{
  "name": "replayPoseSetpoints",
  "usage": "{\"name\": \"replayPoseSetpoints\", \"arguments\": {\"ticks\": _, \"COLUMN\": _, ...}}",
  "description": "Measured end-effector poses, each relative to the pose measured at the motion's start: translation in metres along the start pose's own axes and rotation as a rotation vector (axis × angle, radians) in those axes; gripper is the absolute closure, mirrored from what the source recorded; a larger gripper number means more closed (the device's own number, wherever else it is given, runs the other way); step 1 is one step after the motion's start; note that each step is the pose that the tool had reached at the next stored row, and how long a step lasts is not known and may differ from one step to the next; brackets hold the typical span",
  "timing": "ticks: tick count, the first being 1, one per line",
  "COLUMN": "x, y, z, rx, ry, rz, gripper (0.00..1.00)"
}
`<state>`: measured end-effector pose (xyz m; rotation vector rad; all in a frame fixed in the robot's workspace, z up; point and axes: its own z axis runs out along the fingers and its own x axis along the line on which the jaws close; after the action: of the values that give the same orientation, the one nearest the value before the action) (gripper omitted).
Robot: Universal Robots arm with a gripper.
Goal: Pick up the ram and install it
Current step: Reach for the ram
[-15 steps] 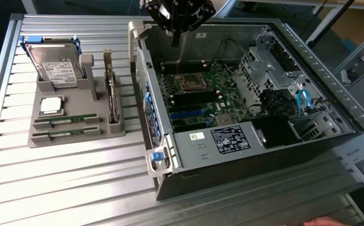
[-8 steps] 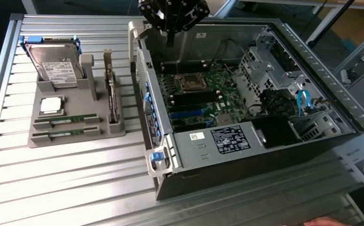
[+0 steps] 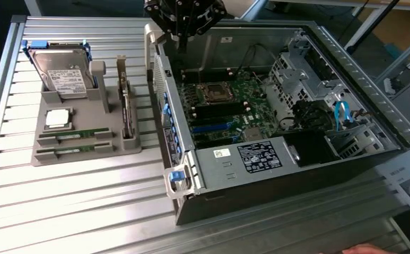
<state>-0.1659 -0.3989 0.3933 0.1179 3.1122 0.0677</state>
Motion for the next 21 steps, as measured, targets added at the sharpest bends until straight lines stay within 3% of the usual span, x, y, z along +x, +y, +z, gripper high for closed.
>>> {"name": "replayPoseSetpoints", "arguments": {"ticks": 21, "x": 0.043, "y": -0.0032, "z": -0.0012, "rx": -0.0001, "ry": -0.0015, "rz": 0.0, "gripper": 0.9}}
